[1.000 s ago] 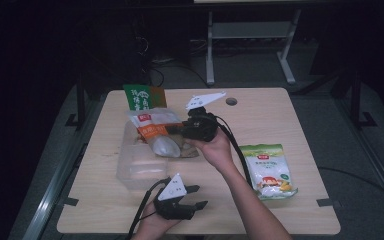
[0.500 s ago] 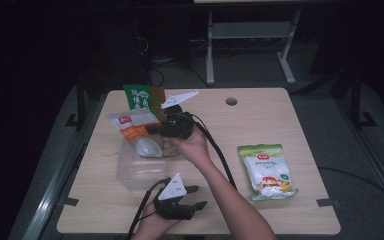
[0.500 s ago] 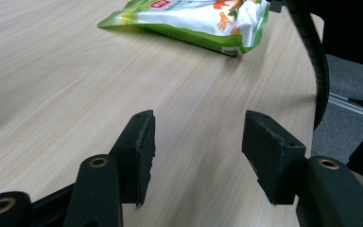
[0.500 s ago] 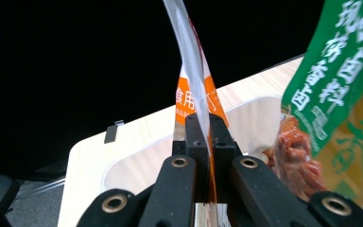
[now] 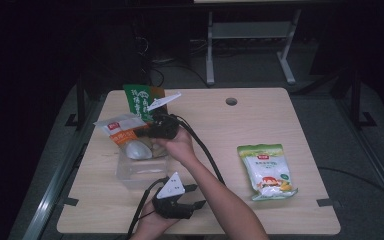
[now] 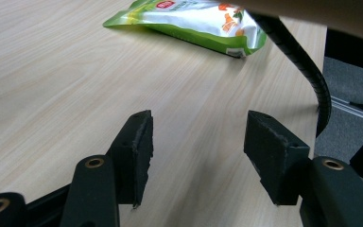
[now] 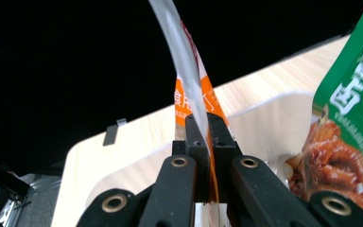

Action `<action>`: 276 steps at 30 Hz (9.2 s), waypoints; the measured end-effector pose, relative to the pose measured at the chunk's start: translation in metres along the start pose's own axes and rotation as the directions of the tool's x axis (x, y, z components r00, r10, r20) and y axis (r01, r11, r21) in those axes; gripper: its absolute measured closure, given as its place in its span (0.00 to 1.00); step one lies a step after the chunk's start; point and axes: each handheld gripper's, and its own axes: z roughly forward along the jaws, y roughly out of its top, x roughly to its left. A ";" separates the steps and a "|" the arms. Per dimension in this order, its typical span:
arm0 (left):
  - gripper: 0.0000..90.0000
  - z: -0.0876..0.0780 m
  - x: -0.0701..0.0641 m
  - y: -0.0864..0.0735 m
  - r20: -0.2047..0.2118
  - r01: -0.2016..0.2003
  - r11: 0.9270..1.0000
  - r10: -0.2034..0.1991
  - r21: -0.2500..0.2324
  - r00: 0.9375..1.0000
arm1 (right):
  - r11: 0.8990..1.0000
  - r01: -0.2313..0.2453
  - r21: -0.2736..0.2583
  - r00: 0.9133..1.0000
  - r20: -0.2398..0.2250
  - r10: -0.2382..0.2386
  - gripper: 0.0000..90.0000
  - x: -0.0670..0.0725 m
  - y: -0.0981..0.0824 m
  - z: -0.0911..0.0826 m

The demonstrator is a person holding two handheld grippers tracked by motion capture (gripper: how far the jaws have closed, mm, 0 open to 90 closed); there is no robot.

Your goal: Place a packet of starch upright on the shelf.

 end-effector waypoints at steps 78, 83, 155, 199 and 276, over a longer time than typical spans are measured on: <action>0.47 0.005 -0.003 0.000 0.020 -0.005 1.000 0.005 0.014 1.000 | 0.941 0.046 0.336 0.995 0.073 -0.075 0.99 -0.005 -0.034 0.004; 0.47 0.006 -0.003 0.000 0.021 -0.009 1.000 0.009 0.015 1.000 | 0.936 0.038 0.349 0.994 0.079 -0.070 0.99 -0.008 -0.040 0.006; 0.41 0.004 0.003 0.002 0.003 0.010 1.000 -0.010 0.022 1.000 | 0.978 -0.106 0.181 0.984 0.163 0.077 0.58 -0.018 -0.083 -0.146; 0.39 0.005 0.002 0.003 0.002 0.014 1.000 -0.014 0.023 1.000 | 0.945 -0.287 0.155 0.895 0.395 0.206 0.49 -0.029 -0.162 -0.263; 0.39 0.007 0.002 0.002 0.007 0.024 0.999 -0.024 0.022 1.000 | 0.830 -0.547 0.107 0.755 0.491 0.434 0.53 -0.063 -0.247 -0.303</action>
